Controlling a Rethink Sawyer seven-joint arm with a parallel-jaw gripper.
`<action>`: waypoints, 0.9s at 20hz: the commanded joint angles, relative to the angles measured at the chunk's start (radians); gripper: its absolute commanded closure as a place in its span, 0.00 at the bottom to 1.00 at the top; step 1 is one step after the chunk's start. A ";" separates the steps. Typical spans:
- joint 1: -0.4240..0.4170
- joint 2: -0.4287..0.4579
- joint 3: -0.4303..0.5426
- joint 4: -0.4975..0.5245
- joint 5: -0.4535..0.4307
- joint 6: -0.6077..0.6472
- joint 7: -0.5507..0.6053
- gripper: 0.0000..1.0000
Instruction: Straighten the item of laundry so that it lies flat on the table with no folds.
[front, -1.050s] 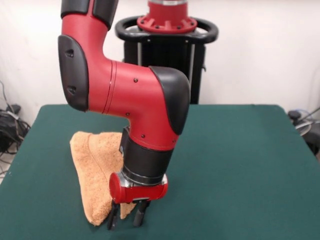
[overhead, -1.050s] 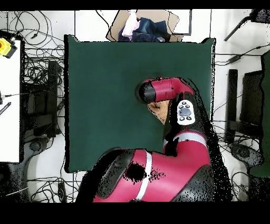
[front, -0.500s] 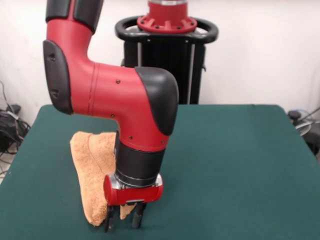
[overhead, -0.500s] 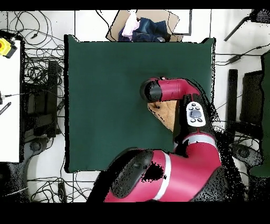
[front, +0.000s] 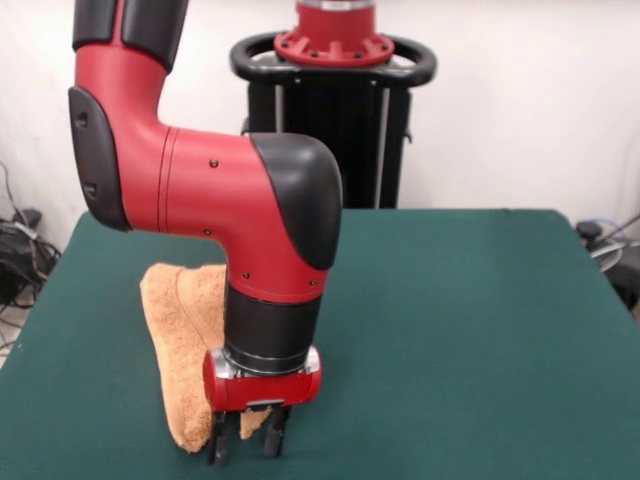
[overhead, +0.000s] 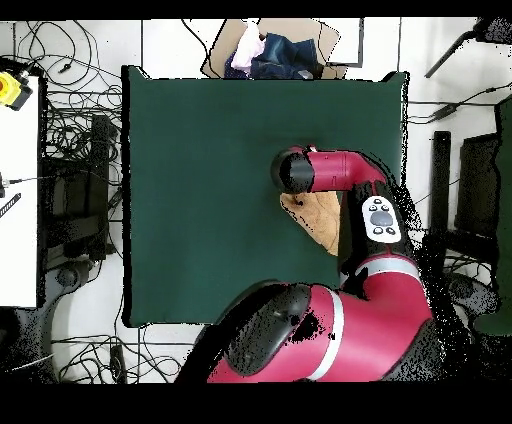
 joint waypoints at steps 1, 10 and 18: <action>0.042 0.079 0.064 0.000 -0.010 -0.048 0.077 0.00; 0.046 0.079 0.068 0.001 -0.013 -0.069 0.088 0.00; 0.134 0.068 -0.029 -0.034 -0.114 -0.040 0.046 0.00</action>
